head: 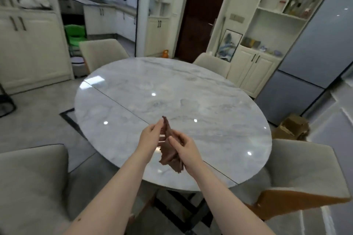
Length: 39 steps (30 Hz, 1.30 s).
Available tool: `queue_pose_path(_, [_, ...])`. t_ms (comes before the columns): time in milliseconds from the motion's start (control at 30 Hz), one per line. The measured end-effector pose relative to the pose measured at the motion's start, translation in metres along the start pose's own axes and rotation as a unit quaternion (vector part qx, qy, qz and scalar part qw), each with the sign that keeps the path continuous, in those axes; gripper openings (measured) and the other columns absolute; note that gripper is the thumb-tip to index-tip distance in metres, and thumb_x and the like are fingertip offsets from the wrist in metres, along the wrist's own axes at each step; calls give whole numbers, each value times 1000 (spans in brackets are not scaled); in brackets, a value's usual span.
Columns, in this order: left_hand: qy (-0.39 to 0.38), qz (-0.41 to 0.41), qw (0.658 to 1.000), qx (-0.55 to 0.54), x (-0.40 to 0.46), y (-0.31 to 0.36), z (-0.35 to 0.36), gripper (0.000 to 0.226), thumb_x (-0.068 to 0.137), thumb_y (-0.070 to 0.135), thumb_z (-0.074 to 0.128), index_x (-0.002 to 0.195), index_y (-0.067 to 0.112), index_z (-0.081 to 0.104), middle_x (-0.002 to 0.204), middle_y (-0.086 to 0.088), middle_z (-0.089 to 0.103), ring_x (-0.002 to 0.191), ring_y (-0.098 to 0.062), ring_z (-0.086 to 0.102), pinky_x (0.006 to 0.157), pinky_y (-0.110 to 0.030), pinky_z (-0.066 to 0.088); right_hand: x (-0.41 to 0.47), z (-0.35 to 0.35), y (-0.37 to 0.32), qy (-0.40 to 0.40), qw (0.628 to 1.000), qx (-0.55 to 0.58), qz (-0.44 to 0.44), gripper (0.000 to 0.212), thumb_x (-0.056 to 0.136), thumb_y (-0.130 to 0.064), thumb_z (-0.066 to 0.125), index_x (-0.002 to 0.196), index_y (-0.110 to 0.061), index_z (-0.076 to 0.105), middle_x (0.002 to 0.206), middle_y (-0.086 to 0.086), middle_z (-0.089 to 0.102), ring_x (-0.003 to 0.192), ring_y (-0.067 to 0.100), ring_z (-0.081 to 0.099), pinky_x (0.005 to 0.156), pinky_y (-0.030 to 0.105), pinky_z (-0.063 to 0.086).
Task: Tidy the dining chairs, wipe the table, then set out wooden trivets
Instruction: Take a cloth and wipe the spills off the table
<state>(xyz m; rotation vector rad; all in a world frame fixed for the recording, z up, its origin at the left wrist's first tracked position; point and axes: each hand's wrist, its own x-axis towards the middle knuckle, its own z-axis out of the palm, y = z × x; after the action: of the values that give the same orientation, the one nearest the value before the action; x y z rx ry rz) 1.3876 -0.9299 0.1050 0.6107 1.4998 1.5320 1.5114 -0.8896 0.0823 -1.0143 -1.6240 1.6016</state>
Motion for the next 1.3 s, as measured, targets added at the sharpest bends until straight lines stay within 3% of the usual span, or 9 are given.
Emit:
queue_pose_path(133, [82, -7, 996, -16, -8, 25, -56, 41, 87, 43, 60, 96, 4, 69, 87, -11, 72, 82, -25, 69, 69, -33, 58, 8, 51, -22, -90, 991, -64, -77, 38, 83, -12, 72, 119, -21, 63, 108, -1, 71, 96, 11, 68, 85, 25, 54])
queue_pose_path(300, [242, 49, 967, -56, -36, 56, -155, 13, 89, 13, 57, 76, 13, 59, 73, -6, 62, 72, -20, 60, 58, -25, 50, 8, 157, -48, -182, 974, -24, -133, 46, 73, -5, 79, 116, -17, 64, 113, 1, 68, 105, 13, 65, 90, 26, 53])
queue_pose_path(500, [354, 143, 919, -103, -93, 99, -282, 22, 95, 7, 45, 76, 13, 54, 74, -7, 58, 66, -17, 57, 55, -23, 50, -1, 294, -71, -317, 936, 150, -29, 51, 76, -11, 77, 123, -9, 59, 119, 17, 66, 108, 28, 63, 95, 40, 50])
queue_pose_path(633, [418, 199, 882, -89, -132, 120, -377, 16, 96, 10, 45, 85, 9, 56, 76, -7, 60, 69, -16, 59, 59, -24, 49, -11, 395, -83, -393, 897, 192, 63, 54, 78, -22, 72, 128, -9, 57, 121, 20, 63, 105, 29, 63, 86, 38, 54])
queue_pose_path(800, [454, 216, 864, -14, -162, 132, -487, 26, 96, 13, 46, 70, 15, 48, 63, -1, 51, 60, -11, 50, 47, -15, 40, -31, 511, -82, -419, 870, 185, 181, 37, 90, -25, 60, 121, -3, 60, 109, 18, 66, 100, 28, 62, 96, 40, 47])
queue_pose_path(1000, [453, 208, 864, 70, -172, 132, -604, 28, 95, 9, 45, 68, 15, 42, 62, 0, 44, 56, -9, 42, 45, -13, 36, -36, 631, -57, -376, 873, 134, 280, 21, 88, -23, 47, 96, -7, 57, 90, 13, 56, 81, 25, 55, 76, 35, 46])
queue_pose_path(1100, [443, 198, 869, 94, -158, 128, -648, 29, 95, 8, 45, 67, 17, 42, 60, 3, 41, 55, -8, 39, 51, -22, 33, -24, 677, -39, -366, 869, 95, 320, 33, 92, -33, 45, 92, -4, 60, 90, 14, 60, 82, 26, 58, 78, 35, 48])
queue_pose_path(1200, [432, 187, 877, 94, -135, 127, -689, 25, 94, 9, 46, 70, 16, 45, 62, 0, 41, 55, -10, 37, 52, -26, 30, -5, 717, -29, -394, 855, 43, 335, 49, 93, -46, 50, 106, -2, 66, 101, 17, 67, 96, 30, 63, 81, 38, 52])
queue_pose_path(1300, [426, 170, 882, 103, -104, 130, -734, 19, 94, 11, 46, 76, 12, 47, 64, -4, 40, 57, -12, 38, 52, -27, 30, 26, 753, -19, -423, 845, 14, 328, 40, 88, -40, 63, 100, -3, 69, 90, 15, 73, 94, 28, 65, 82, 39, 52])
